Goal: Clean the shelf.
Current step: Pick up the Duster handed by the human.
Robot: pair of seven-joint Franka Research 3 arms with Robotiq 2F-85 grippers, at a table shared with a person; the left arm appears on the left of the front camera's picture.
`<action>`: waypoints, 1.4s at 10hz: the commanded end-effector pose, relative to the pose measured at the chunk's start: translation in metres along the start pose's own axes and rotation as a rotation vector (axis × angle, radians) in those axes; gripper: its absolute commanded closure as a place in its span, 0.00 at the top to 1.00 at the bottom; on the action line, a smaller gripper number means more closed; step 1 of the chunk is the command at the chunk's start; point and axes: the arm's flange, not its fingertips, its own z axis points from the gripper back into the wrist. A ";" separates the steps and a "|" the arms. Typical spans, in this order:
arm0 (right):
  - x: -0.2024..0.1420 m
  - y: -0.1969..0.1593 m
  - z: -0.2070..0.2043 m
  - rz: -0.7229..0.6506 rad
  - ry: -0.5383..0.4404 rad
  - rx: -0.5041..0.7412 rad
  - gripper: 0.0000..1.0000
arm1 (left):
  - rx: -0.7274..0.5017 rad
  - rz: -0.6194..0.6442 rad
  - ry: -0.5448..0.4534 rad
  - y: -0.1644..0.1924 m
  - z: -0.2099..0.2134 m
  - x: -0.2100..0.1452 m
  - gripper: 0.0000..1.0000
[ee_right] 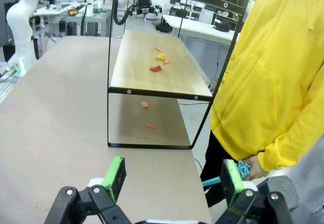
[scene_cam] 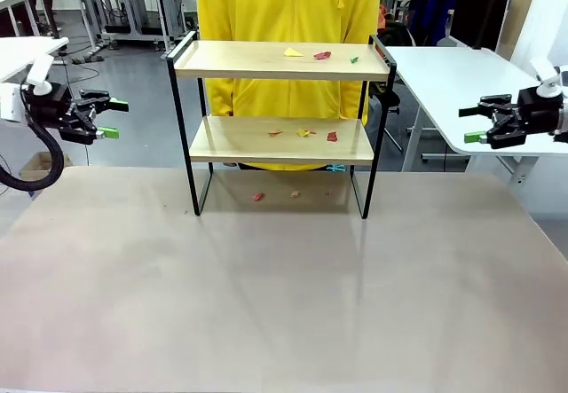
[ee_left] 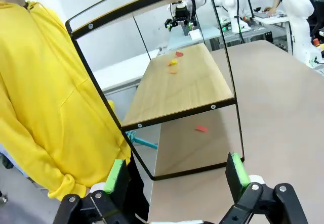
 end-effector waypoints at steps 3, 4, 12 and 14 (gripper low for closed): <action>0.000 0.000 0.000 -0.002 0.001 0.002 1.00 | -0.011 0.006 -0.039 -0.003 -0.004 0.003 1.00; -0.008 -0.028 0.001 -0.091 -0.043 -0.019 1.00 | 0.038 0.041 -0.065 0.012 0.002 0.000 1.00; -0.018 -0.070 0.001 -0.169 -0.192 0.027 1.00 | 0.064 0.158 -0.221 0.014 0.010 0.011 1.00; -0.016 -0.070 0.000 -0.172 -0.184 0.029 1.00 | 0.062 0.162 -0.239 0.013 0.011 0.014 1.00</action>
